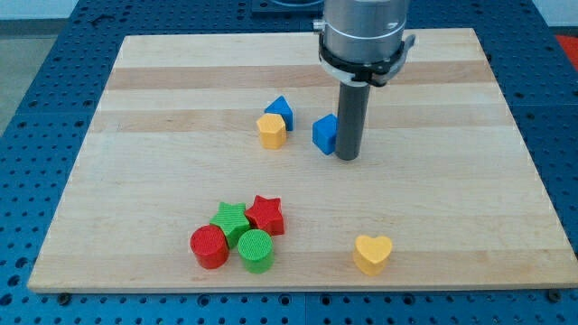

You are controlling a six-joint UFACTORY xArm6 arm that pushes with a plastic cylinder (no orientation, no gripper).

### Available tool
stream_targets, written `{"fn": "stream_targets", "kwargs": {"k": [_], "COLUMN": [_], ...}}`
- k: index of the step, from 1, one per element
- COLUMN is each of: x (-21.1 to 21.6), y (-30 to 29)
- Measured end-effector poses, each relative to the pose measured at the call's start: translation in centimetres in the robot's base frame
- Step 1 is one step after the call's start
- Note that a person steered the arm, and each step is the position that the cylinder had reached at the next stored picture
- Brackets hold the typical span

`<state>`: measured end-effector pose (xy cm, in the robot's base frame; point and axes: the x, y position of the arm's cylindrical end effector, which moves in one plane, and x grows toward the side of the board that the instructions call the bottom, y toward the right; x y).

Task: Slide the blue cube to the center of the board

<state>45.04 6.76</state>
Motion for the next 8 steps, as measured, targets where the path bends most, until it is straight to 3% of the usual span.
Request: {"fn": "stream_targets", "kwargs": {"k": [1, 2, 6, 7, 8], "x": [0.0, -0.9, -2.1, -2.1, -1.4], "y": [6.4, 9.1, -2.4, -3.3, 0.2]}}
